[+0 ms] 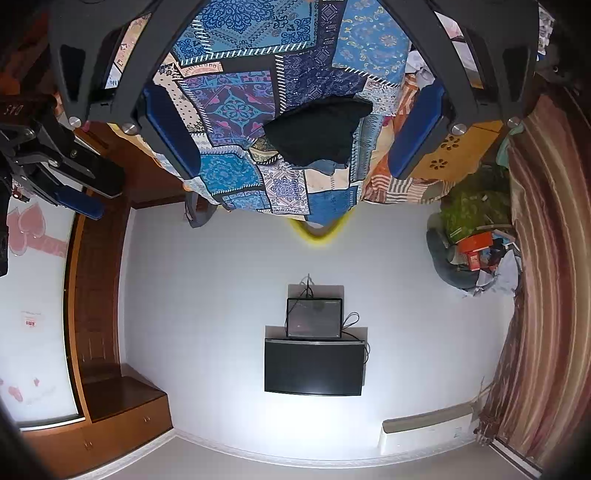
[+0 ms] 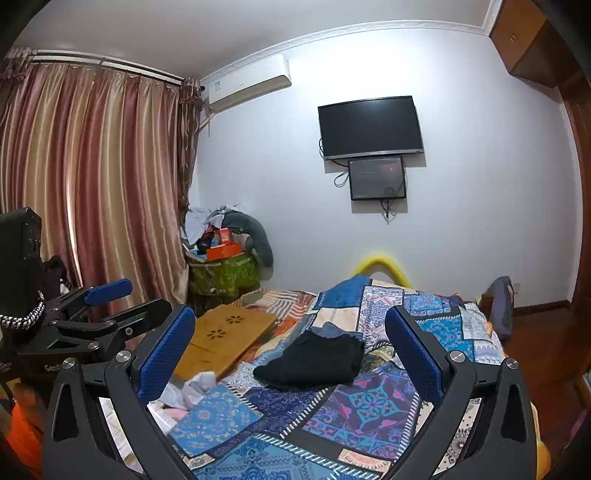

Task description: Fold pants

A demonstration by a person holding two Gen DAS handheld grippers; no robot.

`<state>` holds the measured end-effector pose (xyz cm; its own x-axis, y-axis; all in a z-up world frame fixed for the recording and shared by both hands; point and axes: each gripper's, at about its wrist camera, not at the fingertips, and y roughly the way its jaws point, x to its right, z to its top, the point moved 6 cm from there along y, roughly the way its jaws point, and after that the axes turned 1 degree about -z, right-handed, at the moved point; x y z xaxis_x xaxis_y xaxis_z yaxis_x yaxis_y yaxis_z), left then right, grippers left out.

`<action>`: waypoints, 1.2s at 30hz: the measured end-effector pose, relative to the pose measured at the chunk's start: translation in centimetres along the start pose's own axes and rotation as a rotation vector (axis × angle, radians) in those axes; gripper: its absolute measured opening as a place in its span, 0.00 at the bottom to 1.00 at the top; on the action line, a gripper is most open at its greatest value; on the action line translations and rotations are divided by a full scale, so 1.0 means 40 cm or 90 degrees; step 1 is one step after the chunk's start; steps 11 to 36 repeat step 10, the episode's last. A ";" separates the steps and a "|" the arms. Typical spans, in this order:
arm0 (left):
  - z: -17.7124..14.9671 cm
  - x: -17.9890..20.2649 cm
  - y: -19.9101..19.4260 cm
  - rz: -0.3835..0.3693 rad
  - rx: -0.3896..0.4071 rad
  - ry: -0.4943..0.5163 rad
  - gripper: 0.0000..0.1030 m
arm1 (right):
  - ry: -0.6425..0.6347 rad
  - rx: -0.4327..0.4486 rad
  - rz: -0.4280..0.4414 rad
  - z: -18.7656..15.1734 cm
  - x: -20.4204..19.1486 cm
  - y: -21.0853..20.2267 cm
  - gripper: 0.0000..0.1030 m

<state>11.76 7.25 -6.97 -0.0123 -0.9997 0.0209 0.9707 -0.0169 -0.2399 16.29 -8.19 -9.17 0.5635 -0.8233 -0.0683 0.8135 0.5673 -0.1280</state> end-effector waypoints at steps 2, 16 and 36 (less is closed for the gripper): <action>0.001 0.003 0.000 -0.004 -0.002 0.002 1.00 | 0.001 0.000 -0.002 -0.001 0.002 0.000 0.99; 0.005 -0.004 0.000 -0.007 -0.004 -0.006 1.00 | 0.005 -0.002 -0.003 -0.003 0.008 -0.002 0.99; 0.005 -0.004 0.000 -0.007 -0.004 -0.006 1.00 | 0.005 -0.002 -0.003 -0.003 0.008 -0.002 0.99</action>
